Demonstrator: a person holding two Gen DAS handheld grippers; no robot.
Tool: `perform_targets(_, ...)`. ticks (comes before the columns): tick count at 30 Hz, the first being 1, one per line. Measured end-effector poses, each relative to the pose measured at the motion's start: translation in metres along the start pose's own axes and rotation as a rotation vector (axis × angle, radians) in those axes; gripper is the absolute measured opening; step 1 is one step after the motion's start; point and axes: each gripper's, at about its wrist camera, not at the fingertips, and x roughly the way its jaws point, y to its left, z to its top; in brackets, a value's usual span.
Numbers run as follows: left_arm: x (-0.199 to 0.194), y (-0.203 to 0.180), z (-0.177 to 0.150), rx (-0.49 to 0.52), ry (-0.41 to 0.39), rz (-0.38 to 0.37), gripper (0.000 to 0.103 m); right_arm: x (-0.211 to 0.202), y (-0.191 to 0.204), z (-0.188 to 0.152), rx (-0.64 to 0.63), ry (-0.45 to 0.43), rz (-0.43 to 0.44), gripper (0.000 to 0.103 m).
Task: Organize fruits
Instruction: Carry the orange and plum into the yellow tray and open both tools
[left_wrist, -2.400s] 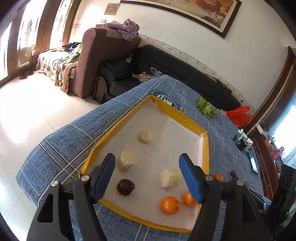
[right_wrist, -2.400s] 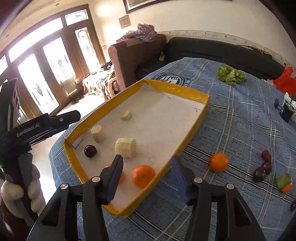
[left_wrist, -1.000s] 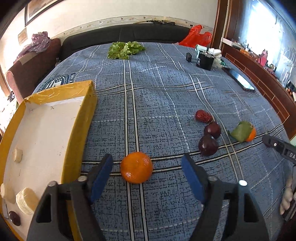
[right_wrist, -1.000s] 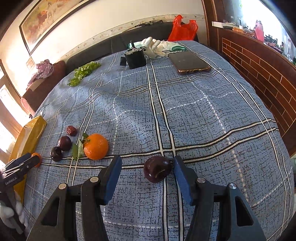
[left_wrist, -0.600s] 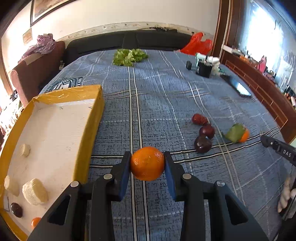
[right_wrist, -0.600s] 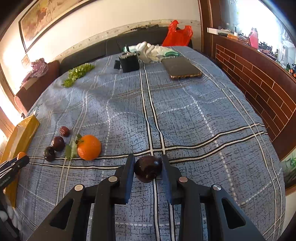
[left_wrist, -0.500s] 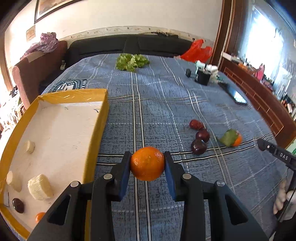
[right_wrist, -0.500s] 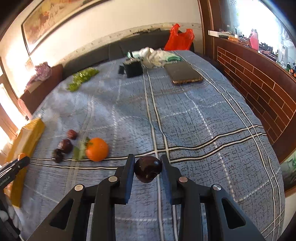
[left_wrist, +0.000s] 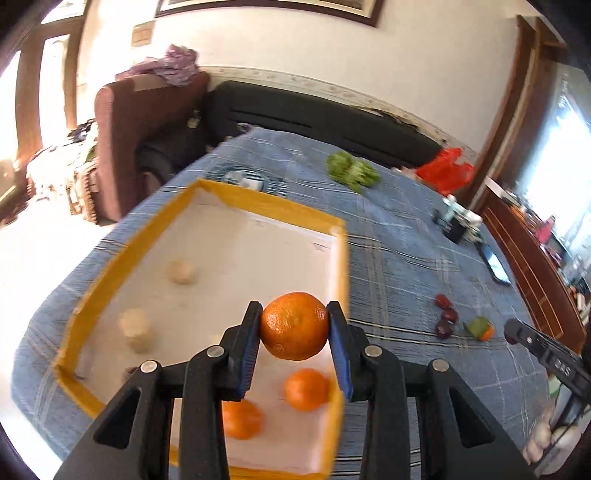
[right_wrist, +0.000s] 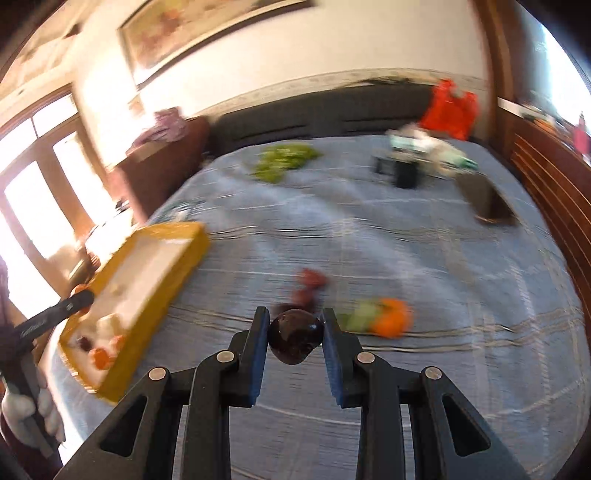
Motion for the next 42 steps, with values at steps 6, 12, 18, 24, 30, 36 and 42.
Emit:
perform_targets(6,0.004,0.055,0.016,-0.061,0.007,0.1,0.034,0.027,0.093,0.009,-0.122,0.055,0.175,0.031)
perform_targets(12,0.037,0.089,0.025,-0.088,0.074,0.135,0.034,0.069,0.173,0.006,-0.229,0.138,0.275,0.031)
perform_targets(18,0.063,0.097,0.026,-0.085,0.119,0.123,0.034,0.117,0.213,0.001,-0.291,0.208,0.265,0.032)
perform_targets(24,0.076,0.107,0.023,-0.107,0.15,0.109,0.034,0.154,0.22,-0.007,-0.291,0.271,0.227,0.032)
perform_targets(30,0.075,0.107,0.023,-0.118,0.148,0.092,0.037,0.166,0.214,-0.008,-0.28,0.288,0.212,0.033)
perform_targets(36,0.05,0.099,0.026,-0.115,0.086,0.089,0.059,0.153,0.212,-0.007,-0.26,0.269,0.227,0.043)
perform_targets(42,0.009,0.079,0.023,-0.11,0.0,0.096,0.081,0.128,0.196,0.001,-0.223,0.22,0.222,0.043)
